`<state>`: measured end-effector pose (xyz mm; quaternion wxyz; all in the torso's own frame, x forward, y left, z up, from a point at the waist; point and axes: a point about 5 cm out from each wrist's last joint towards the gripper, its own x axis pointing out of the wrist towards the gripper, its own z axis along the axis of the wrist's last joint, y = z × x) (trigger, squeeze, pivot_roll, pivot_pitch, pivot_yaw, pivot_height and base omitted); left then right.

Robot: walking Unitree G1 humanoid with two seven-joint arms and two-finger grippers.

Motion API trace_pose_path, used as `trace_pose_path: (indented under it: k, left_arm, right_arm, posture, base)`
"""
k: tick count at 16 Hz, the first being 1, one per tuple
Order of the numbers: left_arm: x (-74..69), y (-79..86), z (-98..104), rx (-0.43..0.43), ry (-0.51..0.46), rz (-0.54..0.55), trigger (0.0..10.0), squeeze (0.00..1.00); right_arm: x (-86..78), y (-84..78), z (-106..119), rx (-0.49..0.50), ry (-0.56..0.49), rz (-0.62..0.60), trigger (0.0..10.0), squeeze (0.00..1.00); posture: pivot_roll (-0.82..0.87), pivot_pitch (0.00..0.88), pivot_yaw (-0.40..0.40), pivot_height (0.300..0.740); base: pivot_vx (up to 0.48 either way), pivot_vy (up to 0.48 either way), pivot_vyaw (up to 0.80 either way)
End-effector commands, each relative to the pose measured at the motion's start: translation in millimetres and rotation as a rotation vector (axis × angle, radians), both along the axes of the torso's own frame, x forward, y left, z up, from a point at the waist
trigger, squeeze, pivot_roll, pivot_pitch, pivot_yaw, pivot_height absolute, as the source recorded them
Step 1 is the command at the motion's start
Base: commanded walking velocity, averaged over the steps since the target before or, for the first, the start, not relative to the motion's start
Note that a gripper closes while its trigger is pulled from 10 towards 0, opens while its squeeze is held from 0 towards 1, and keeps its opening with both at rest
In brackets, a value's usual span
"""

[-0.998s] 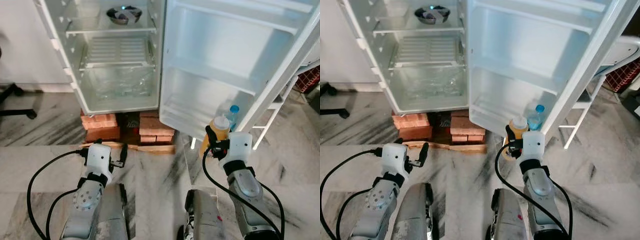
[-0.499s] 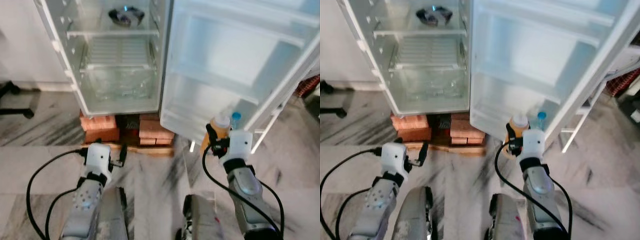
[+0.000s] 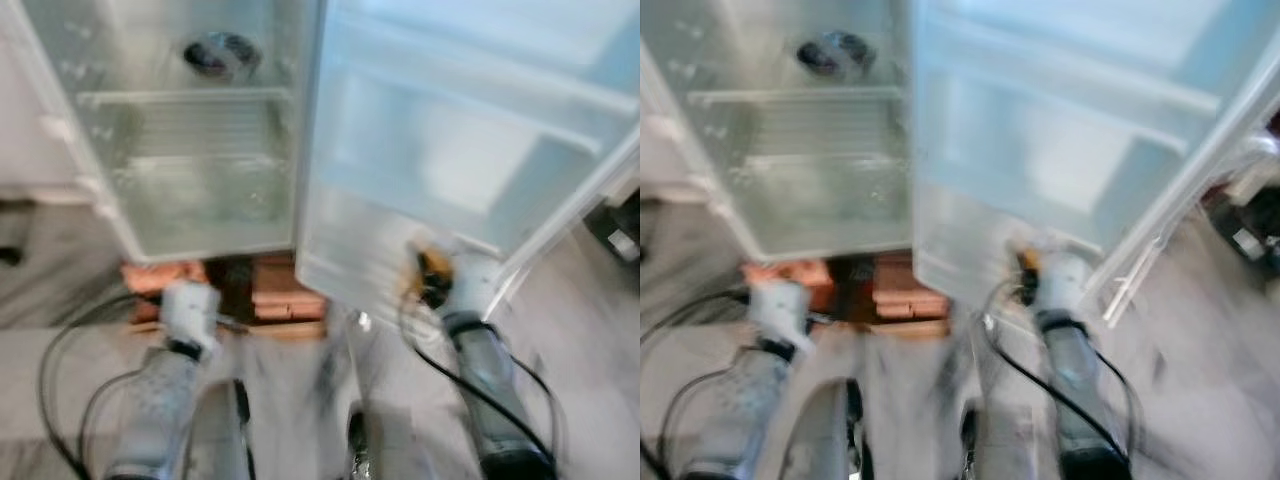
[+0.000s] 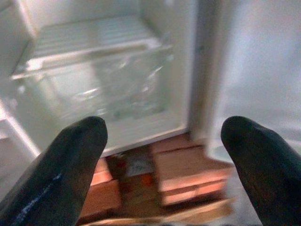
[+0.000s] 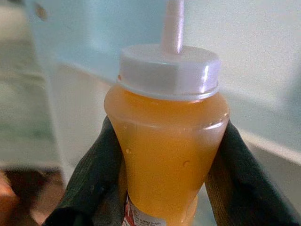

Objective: Restocking fridge

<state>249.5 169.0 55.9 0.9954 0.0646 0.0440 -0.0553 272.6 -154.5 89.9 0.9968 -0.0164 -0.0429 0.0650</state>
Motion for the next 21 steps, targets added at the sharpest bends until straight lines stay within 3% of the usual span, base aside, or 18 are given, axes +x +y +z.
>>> trace_pose_path:
  k: [1,10,18,21]
  left_arm:
    - [-1.1,-13.1,-1.7,-0.019,0.005,-0.036,10.0,0.0]
    - [0.9,-15.0,-3.1,-0.024,0.016,-0.026,10.0,0.0]
    - [0.9,-15.6,-4.1,-0.024,0.016,-0.02,10.0,0.0]
    - [0.3,-15.4,-4.7,-0.015,0.018,-0.018,10.0,0.0]
  right_arm:
    - [-3.2,-15.7,-2.2,-0.023,0.008,-0.042,10.0,0.0]
    - [-3.4,-12.5,-2.3,-0.008,0.008,-0.017,10.0,0.0]
    - [-2.4,-11.9,-1.7,-0.008,0.003,-0.008,10.0,0.0]
    - [-2.1,-10.3,-3.8,-0.024,0.014,0.002,10.0,0.0]
  posture:
    - [0.04,0.099,-0.05,0.603]
    - [0.04,0.096,-0.052,0.603]
    - [0.04,0.096,-0.053,0.519]
    - [0.04,0.102,-0.052,0.519]
  base:
    - [0.416,0.0,0.0]
    - [0.083,0.0,0.0]
    - [0.0,0.0,0.0]
    - [0.0,0.0,0.0]
